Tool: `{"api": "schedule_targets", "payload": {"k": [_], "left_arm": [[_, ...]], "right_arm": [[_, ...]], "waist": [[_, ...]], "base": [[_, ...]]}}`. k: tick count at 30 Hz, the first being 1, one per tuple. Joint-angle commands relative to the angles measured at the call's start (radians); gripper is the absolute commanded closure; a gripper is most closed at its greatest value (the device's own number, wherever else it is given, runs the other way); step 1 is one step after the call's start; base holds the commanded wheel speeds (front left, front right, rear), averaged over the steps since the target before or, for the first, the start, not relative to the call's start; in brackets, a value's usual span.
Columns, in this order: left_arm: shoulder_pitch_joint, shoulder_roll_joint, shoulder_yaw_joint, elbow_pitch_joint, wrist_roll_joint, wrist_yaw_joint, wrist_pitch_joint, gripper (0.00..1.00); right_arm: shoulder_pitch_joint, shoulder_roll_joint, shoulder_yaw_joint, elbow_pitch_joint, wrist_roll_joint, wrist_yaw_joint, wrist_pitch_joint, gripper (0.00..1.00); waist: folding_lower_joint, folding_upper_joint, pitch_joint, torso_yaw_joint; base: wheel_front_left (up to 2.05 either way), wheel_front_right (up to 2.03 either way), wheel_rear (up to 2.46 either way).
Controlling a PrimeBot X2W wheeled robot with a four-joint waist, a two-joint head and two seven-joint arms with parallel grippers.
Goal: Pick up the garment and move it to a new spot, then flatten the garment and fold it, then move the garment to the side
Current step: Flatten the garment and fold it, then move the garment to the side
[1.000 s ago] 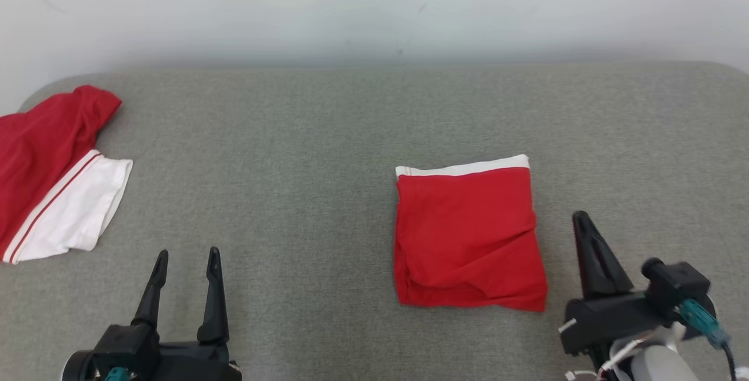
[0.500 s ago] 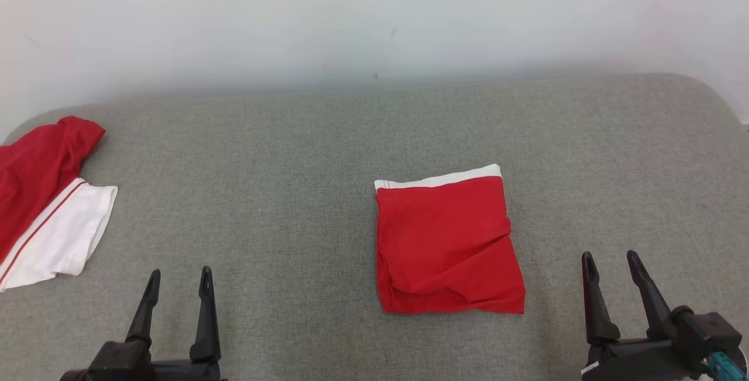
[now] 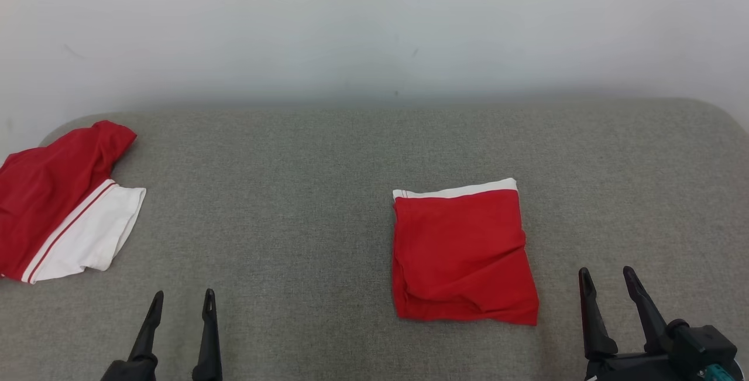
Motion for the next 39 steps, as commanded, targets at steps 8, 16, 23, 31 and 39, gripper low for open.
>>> {"api": "schedule_targets", "payload": {"k": [8, 16, 23, 31, 39], "left_arm": [[0.029, 0.006, 0.004, -0.005, 0.015, -0.005, -0.003, 0.0], [0.042, 0.004, 0.0, -0.021, 0.021, 0.008, -0.003, 0.0], [0.044, 0.003, -0.003, -0.024, 0.019, 0.014, -0.003, 0.0], [0.04, 0.002, -0.003, -0.018, 0.017, 0.015, -0.003, 0.0], [0.036, 0.0, -0.007, -0.016, 0.013, 0.016, -0.003, 0.0]], "right_arm": [[0.016, 0.004, -0.006, 0.005, -0.01, -0.002, -0.001, 0.0], [0.016, 0.007, 0.003, 0.013, -0.008, -0.002, 0.0, 0.0], [0.01, 0.004, 0.005, 0.021, -0.004, -0.002, -0.001, 0.0], [0.01, 0.003, 0.007, 0.029, -0.002, -0.002, -0.001, 0.0], [-0.018, -0.012, 0.021, 0.034, -0.01, -0.002, 0.0, 0.0]], "waist": [[0.0, 0.0, -0.015, 0.023], [0.0, 0.0, -0.018, 0.024], [0.0, 0.0, -0.015, 0.023], [0.0, 0.0, -0.016, 0.023], [0.0, 0.0, -0.016, 0.027]], "base": [[0.0, 0.0, 0.0], [0.0, 0.0, 0.0], [0.0, 0.0, 0.0], [0.0, 0.0, 0.0], [0.0, 0.0, 0.0]]}}
